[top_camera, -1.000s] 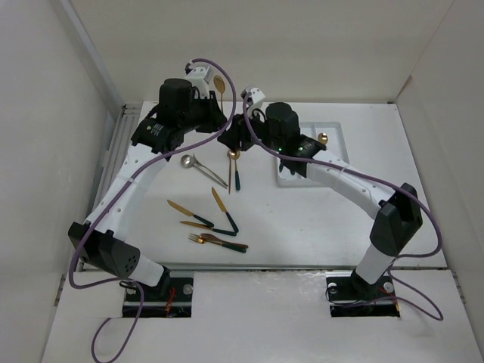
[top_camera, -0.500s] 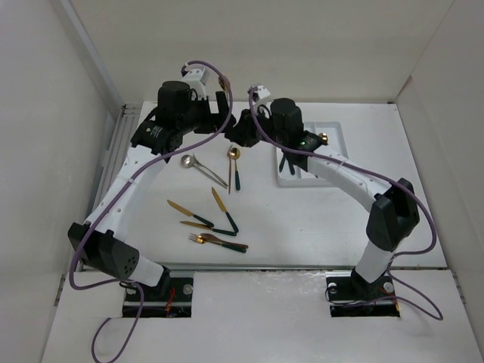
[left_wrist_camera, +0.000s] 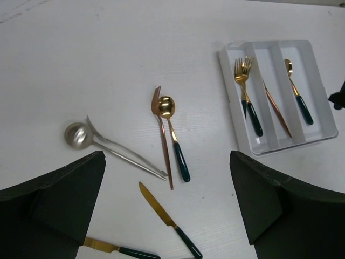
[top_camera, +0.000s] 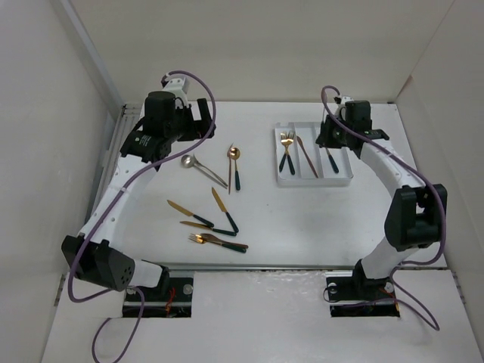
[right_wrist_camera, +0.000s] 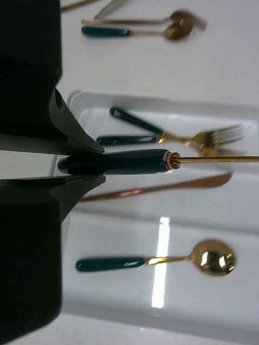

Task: Sort the eating utensils into containers

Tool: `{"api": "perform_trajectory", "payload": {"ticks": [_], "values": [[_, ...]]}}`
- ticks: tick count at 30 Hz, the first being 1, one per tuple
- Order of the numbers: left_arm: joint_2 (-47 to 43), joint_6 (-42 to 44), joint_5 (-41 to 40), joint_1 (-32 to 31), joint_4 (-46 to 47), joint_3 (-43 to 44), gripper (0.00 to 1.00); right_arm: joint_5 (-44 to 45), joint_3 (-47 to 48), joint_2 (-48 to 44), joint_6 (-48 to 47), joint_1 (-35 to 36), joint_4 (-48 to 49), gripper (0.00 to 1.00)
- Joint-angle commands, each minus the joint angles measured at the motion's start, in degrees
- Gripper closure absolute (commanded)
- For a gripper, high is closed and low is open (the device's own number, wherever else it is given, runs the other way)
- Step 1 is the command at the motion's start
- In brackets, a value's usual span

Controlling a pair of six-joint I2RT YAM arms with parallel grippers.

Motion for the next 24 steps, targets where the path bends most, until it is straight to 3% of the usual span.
{"api": "perform_trajectory", "payload": {"ticks": [1, 8, 14, 18, 19, 21, 24], "values": [[-3.07, 1.50, -1.91, 0.23, 1.75, -1.76, 0.00, 1.11, 1.80, 2.86, -7.25, -2.99, -10.50, 1.00], [-4.74, 2.03, -3.49, 0.23, 1.05, -5.11, 0.00, 4.53, 4.26, 9.90, -12.19, -6.87, -18.78, 1.00], [-5.27, 2.03, -4.02, 0.75, 1.05, -6.34, 0.00, 5.94, 6.02, 14.04, -12.98, -7.49, -18.87, 0.99], [-5.27, 2.03, -4.02, 0.75, 1.05, -6.34, 0.00, 6.64, 8.03, 15.09, -12.98, -7.49, -18.87, 0.86], [-5.27, 2.03, -4.02, 0.75, 1.05, -6.34, 0.00, 6.65, 8.04, 15.10, -12.98, -7.49, -18.87, 0.74], [-5.27, 2.03, -4.02, 1.28, 1.05, -6.34, 0.00, 7.87, 8.65, 15.62, -12.98, -7.49, -19.65, 0.59], [-5.27, 2.03, -4.02, 1.28, 1.05, -6.34, 0.00, 9.01, 8.65, 14.49, -12.98, -7.49, -20.19, 0.51]]}}
